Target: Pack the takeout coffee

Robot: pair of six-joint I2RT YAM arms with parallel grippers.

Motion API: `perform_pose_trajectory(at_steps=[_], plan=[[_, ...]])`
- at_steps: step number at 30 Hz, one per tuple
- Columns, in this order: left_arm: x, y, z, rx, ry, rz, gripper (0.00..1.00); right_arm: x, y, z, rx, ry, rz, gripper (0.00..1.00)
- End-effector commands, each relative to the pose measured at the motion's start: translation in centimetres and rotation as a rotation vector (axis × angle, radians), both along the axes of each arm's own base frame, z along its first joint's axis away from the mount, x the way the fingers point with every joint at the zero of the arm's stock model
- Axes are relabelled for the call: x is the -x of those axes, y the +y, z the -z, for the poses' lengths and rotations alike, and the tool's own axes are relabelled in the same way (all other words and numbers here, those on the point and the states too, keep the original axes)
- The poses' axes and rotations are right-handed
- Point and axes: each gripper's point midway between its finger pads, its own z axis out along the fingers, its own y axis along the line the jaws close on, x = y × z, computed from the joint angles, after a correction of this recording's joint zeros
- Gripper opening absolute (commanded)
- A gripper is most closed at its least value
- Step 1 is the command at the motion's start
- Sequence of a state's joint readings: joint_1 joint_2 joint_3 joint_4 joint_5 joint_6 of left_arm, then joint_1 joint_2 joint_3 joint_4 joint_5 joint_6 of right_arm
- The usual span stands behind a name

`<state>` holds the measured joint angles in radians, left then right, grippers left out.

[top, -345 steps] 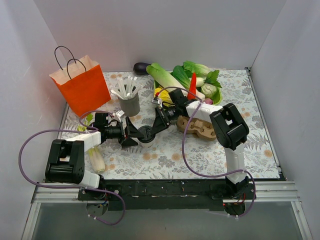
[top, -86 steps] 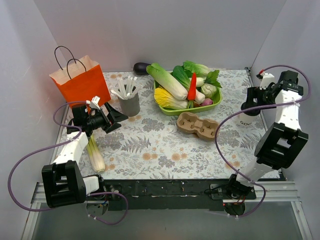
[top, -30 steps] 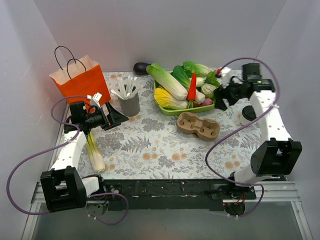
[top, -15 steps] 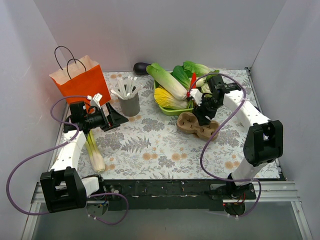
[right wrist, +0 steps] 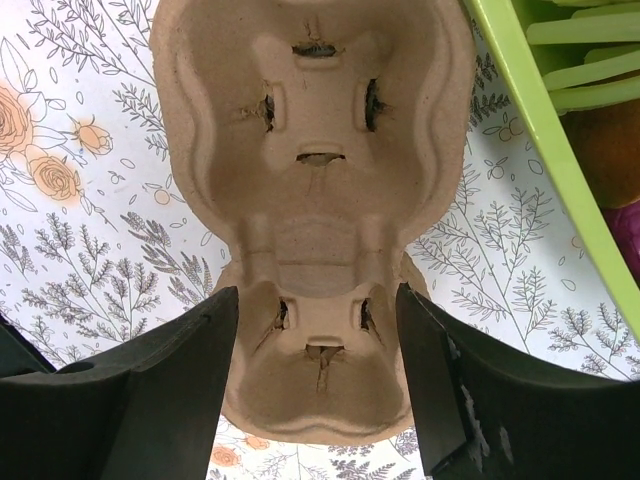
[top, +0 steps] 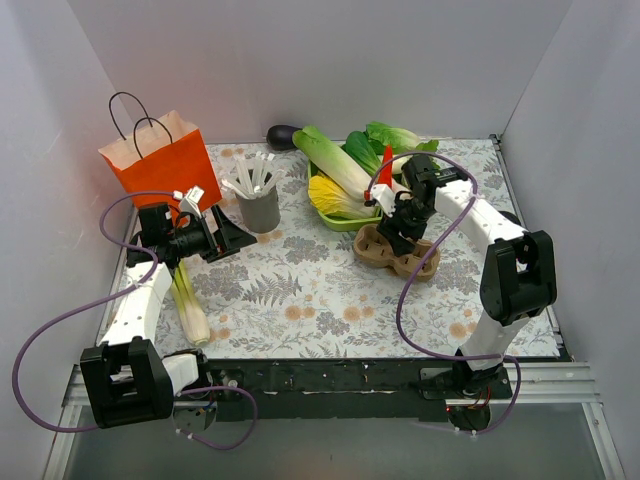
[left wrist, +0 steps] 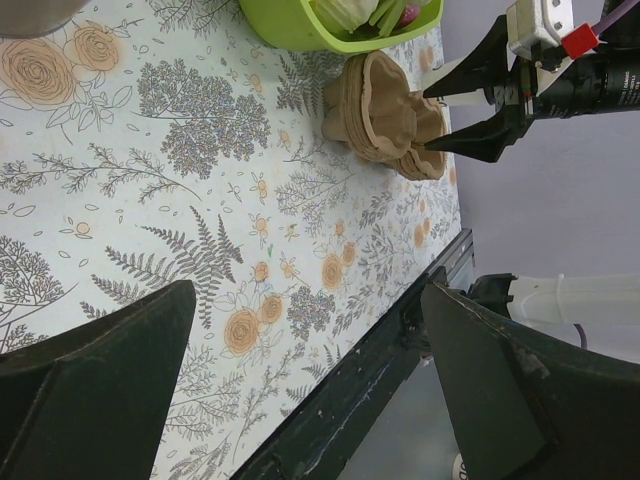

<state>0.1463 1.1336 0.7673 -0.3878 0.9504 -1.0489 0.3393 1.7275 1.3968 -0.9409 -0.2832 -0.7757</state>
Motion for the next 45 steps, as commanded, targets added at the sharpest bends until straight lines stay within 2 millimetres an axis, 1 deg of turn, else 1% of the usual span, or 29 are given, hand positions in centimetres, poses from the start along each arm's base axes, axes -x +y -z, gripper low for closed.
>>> perform_pose_trajectory(at_steps=[1,8,10,15,19,25,32,35,43,45], plan=[[0.1,-0.2,-1.2,-0.007,-0.059,0.007,0.98,-0.4,0.1,0.2,0.018,-0.011,0.02,0.72],[0.0,-0.2,-1.1,-0.003,-0.055,0.002,0.98,-0.8,0.0,0.7,0.034,-0.013,0.031,0.71],[0.0,-0.2,-1.0,-0.001,-0.052,0.003,0.98,-1.3,-0.2,0.8,0.042,-0.027,0.057,0.71],[0.0,-0.2,-0.9,-0.001,-0.051,-0.001,0.98,-1.5,0.2,0.9,0.034,-0.02,0.056,0.71],[0.0,-0.2,-0.8,0.004,-0.047,-0.002,0.98,-1.0,0.3,1.1,0.037,-0.002,0.047,0.7],[-0.1,-0.1,-0.7,0.006,-0.044,-0.007,0.98,0.3,0.5,1.3,0.035,0.022,0.029,0.67],[-0.2,-0.1,-0.5,0.011,-0.04,-0.01,0.98,0.4,0.3,1.0,0.045,0.002,0.027,0.64],[-0.1,-0.1,-0.3,0.015,-0.034,-0.013,0.98,0.8,0.3,1.5,0.051,0.022,0.023,0.63],[-0.1,-0.1,-0.3,0.014,-0.034,-0.016,0.98,1.9,0.6,1.7,0.041,0.055,-0.004,0.53],[-0.1,0.0,-0.3,0.014,-0.033,-0.019,0.98,2.2,0.5,1.9,0.045,0.065,0.001,0.58]])
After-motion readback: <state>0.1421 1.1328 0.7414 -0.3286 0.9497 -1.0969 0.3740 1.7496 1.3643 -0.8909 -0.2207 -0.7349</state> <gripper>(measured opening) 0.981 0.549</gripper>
